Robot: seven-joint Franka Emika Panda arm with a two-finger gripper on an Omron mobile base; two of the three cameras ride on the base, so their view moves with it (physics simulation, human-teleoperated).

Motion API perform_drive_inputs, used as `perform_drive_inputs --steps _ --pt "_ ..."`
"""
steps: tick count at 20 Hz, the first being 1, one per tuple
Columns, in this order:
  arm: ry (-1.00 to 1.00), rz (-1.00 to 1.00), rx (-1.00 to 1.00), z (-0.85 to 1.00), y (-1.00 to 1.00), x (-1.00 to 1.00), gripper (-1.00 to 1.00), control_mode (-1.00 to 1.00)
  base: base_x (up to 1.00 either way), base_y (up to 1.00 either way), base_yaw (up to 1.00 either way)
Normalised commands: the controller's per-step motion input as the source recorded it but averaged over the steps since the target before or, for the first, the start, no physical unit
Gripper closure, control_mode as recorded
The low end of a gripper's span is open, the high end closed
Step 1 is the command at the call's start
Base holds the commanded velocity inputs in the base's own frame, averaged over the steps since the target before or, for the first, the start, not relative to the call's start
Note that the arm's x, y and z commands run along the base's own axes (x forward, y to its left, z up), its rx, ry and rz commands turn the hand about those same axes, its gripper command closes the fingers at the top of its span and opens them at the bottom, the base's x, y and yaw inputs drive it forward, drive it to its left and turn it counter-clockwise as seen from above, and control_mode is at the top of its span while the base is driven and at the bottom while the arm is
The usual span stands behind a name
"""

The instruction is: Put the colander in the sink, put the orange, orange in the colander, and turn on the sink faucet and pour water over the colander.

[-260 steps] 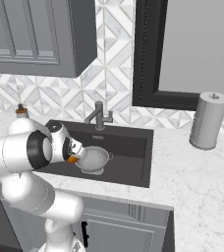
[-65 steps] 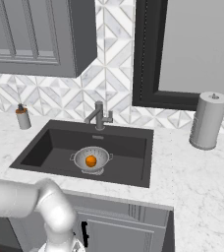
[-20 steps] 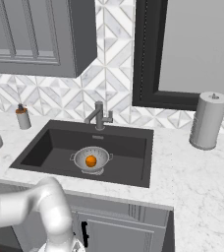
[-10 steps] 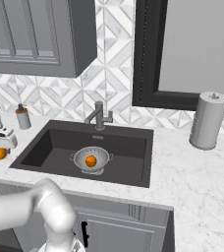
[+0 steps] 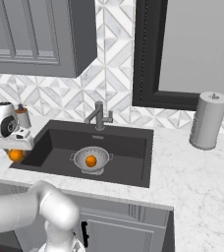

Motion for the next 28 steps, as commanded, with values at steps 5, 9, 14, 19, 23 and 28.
perform_drive_inputs --steps 5,9,14,19,23,28 --pt "-0.13 0.0 0.0 0.0 -0.67 0.0 1.0 -1.0 0.0 0.0 0.0" --pt "-0.11 0.0 0.0 0.0 -0.72 0.0 1.0 -1.0 0.0 0.0 0.0" --pt "0.0 -0.01 0.0 0.0 -0.71 0.03 1.0 -1.0 0.0 0.0 0.0" --pt "0.0 -0.03 0.0 0.0 -0.61 0.23 1.0 -1.0 0.0 0.0 0.0" --pt "0.0 -0.05 0.0 0.0 -0.27 0.46 1.0 -1.0 0.0 0.0 0.0" --pt "0.0 -0.07 0.0 0.0 -0.09 0.49 1.0 -1.0 0.0 0.0 0.0"
